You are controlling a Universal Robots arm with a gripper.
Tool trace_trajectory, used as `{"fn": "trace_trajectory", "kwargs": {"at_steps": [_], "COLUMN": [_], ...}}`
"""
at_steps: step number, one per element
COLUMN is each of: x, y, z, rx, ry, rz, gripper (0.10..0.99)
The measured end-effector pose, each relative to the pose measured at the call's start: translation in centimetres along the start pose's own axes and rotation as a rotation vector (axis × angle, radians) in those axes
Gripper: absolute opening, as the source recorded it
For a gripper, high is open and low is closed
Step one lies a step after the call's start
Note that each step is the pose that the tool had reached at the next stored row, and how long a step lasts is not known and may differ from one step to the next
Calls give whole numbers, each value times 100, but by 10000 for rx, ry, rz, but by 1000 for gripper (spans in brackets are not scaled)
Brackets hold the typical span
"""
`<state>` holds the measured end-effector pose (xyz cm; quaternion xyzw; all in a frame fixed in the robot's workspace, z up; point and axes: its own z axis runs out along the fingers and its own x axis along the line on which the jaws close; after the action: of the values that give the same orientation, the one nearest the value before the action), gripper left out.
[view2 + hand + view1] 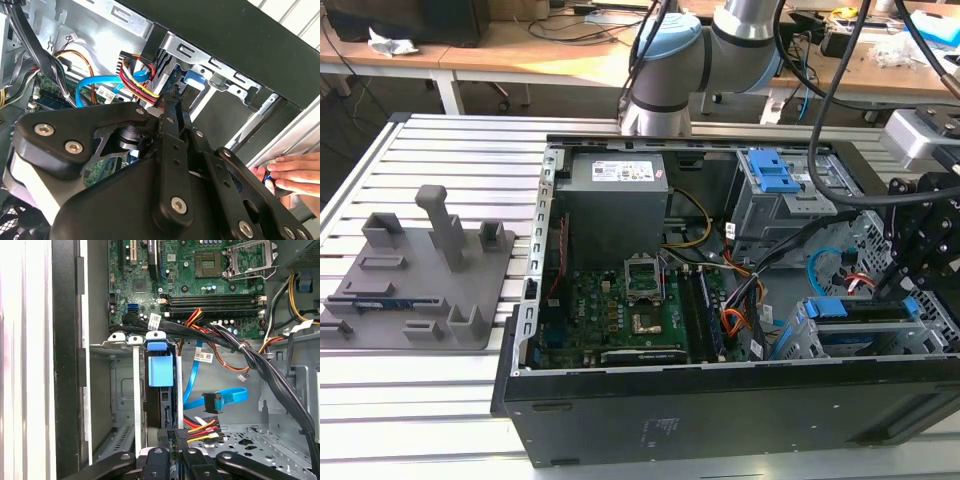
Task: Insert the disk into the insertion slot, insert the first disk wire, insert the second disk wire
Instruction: 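Insert the first disk wire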
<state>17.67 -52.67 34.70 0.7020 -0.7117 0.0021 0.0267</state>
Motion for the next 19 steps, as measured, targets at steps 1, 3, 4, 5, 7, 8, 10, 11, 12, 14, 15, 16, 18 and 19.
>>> {"fn": "trace_trajectory", "kwargs": {"at_steps": [1,3,4,5,7,8,10,11,12,14,15,16,18,19], "x": [0,-1,-1,-1,-2,-3,-3,-4,-4,-4,-2,-1,-4,-17], "y": [0,0,-1,-1,-1,-2,-3,-4,-3,-3,-1,1,4,6], "z": [4,18,23,28,39,61,85,99,103,95,46,-23,-116,-170], "rx": [0,0,0,0,0,0,0,1,-2,-1,0,1,2,5], "ry": [2,6,9,11,15,28,26,37,29,31,53,91,150,180], "rz": [5,11,11,12,13,15,16,16,16,18,20,22,23,24], "gripper": [165,165,165,165,165,165,165,165,165,235,357,357,478,478]}}
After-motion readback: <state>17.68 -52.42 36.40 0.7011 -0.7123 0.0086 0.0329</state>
